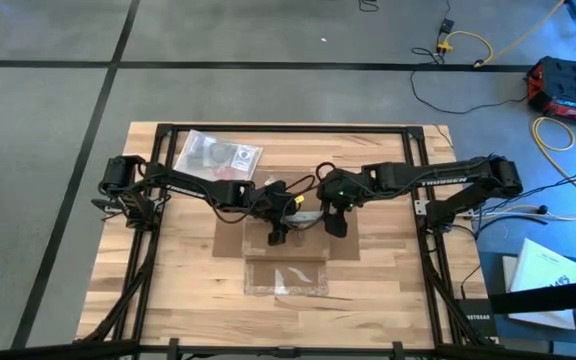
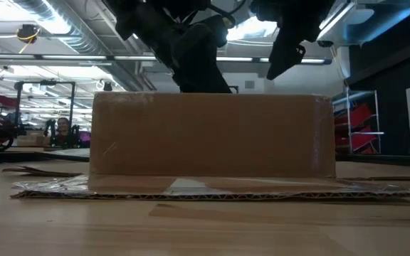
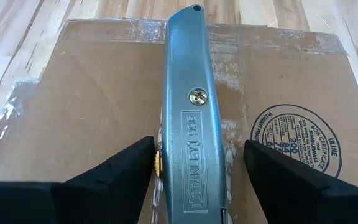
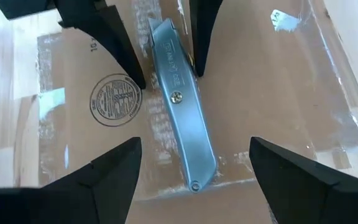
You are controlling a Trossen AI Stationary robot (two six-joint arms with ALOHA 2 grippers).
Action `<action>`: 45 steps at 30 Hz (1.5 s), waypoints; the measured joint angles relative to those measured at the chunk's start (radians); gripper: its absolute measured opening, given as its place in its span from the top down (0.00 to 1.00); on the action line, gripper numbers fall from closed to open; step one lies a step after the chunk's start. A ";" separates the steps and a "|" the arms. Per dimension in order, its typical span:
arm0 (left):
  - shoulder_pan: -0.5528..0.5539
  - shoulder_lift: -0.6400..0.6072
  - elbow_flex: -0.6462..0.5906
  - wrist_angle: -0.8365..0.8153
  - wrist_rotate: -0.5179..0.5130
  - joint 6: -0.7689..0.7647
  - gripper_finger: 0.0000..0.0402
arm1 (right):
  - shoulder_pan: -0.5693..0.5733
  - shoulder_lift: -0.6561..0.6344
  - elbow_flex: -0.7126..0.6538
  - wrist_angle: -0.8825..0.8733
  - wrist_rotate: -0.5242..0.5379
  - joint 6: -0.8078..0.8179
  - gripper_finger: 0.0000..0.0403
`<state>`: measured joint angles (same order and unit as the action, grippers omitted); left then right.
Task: Unpack boxes
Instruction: Break down the box until it is fully flat
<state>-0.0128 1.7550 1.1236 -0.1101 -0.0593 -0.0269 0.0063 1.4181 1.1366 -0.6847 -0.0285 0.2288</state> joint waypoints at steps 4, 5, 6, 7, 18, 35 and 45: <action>0.000 0.000 -0.001 0.002 -0.007 0.000 0.40 | 0.000 0.000 0.000 0.011 -0.002 0.004 0.29; 0.000 0.000 -0.001 0.002 -0.010 0.000 0.40 | 0.000 0.000 0.000 0.011 -0.003 0.004 0.29; 0.000 0.000 -0.001 0.002 -0.012 -0.001 0.40 | 0.000 0.000 0.000 0.011 -0.003 0.005 0.29; 0.000 0.000 -0.001 0.002 -0.013 -0.007 0.40 | 0.000 0.000 0.000 0.010 -0.003 0.005 0.29; 0.000 0.000 -0.001 0.001 -0.039 -0.026 0.41 | 0.000 0.000 0.000 0.045 0.002 0.004 0.29; -0.007 -0.001 0.021 -0.031 -0.080 -0.030 0.41 | -0.001 0.000 0.000 0.071 0.037 -0.001 0.29; -0.007 -0.001 0.023 -0.051 -0.076 -0.027 0.69 | -0.001 0.000 0.000 0.071 0.038 -0.001 0.29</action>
<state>-0.0198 1.7538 1.1465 -0.1610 -0.1357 -0.0543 0.0055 1.4178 1.1370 -0.6133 0.0097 0.2276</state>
